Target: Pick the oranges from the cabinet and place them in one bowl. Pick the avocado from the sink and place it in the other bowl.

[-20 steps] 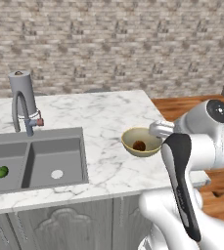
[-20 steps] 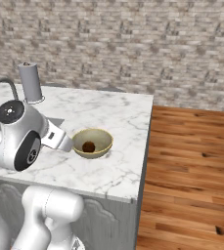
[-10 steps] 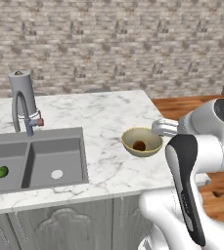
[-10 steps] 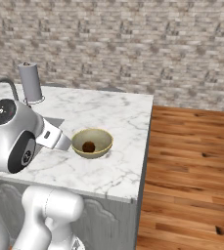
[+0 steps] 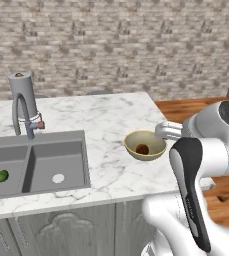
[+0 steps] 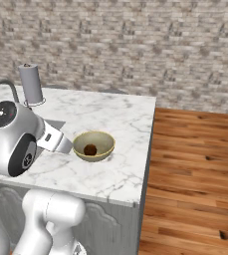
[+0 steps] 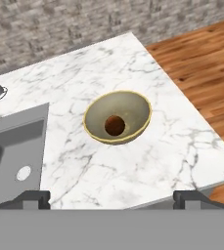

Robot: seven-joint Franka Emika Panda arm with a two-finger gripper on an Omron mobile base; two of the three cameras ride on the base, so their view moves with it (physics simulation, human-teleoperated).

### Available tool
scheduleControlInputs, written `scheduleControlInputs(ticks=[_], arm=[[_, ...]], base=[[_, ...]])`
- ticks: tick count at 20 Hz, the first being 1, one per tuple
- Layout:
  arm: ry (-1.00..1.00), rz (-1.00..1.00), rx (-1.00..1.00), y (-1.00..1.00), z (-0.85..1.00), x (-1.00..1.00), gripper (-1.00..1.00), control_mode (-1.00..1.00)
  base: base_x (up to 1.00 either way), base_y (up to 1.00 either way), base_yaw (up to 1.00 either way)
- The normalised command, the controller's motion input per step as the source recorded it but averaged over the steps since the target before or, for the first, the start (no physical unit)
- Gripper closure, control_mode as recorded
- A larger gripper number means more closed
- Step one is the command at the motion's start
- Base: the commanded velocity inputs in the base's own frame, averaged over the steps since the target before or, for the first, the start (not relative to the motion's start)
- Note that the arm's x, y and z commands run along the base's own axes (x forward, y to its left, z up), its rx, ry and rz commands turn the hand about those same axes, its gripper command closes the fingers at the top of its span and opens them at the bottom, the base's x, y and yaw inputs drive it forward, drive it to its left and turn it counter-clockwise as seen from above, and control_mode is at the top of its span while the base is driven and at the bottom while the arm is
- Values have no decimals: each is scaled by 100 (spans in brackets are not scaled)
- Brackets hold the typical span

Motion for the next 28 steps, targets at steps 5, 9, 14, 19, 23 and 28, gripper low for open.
scheduleControlInputs(ticks=[5,9,14,19,23,28], arm=[[0,0,0,0,0,0,-100,100],[0,0,0,0,0,0,-100,100],[0,0,0,0,0,0,-100,100],[0,0,0,0,0,0,-100,100],[0,0,0,0,0,0,-100,100],[0,0,0,0,0,0,-100,100]], base=[[-30,0,1],[-50,0,0],[-47,0,1],[-41,0,22],[-34,0,55],[-26,0,66]])
